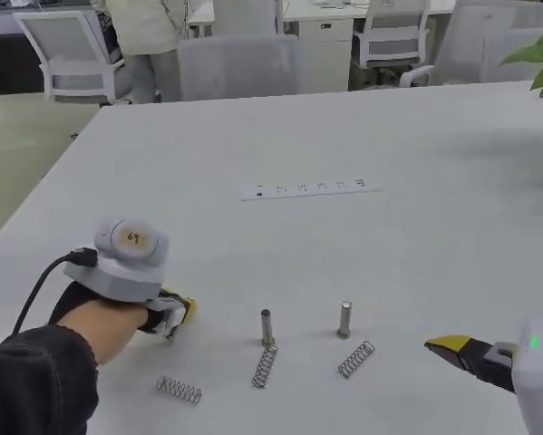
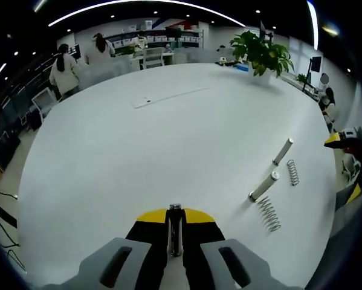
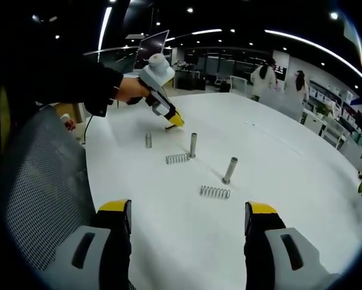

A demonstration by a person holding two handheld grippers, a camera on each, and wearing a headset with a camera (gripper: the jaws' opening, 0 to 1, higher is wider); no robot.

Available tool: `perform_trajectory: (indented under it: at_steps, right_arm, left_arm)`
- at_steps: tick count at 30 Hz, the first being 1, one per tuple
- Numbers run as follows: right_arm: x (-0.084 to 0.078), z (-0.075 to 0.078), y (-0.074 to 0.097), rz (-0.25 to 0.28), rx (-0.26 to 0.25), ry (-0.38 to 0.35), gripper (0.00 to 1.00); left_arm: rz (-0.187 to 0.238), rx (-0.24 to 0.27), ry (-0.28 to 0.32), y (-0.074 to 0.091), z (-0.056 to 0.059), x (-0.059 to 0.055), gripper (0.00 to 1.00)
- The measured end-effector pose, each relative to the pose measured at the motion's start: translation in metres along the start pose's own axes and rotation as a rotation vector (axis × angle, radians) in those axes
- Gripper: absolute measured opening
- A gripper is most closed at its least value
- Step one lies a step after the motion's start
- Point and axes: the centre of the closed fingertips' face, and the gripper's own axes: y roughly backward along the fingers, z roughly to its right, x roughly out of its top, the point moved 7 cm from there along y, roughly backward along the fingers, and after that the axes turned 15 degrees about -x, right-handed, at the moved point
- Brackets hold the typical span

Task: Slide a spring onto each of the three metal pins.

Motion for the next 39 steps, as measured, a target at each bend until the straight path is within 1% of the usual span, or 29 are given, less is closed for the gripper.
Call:
perform_trajectory:
  at_steps: [2,6,15,25,27,39]
  right_arm:
    - [0.000,0.000,0.000,0.001,0.001,0.001,0.76]
    - [0.000,-0.001,0.000,0.001,-0.001,0.009,0.75]
    - [0.001,-0.004,0.000,0.000,0.003,0.024,0.75]
    - [0.001,-0.005,-0.001,-0.005,0.004,0.036,0.75]
    - [0.001,-0.005,-0.001,-0.005,0.005,0.040,0.75]
    - [0.001,-0.006,-0.001,-0.008,0.009,0.051,0.75]
  left_arm:
    - [0.009,-0.002,0.011,0.004,0.001,-0.002,0.00]
    - [0.021,0.000,0.012,0.011,0.004,-0.005,0.00]
    - [0.044,0.002,0.031,0.021,0.004,-0.017,0.00]
    - [0.074,0.004,0.028,0.025,0.009,-0.020,0.00]
    - [0.079,0.003,0.029,0.027,0.012,-0.021,0.00]
    - [0.109,0.009,0.036,0.034,0.014,-0.025,0.00]
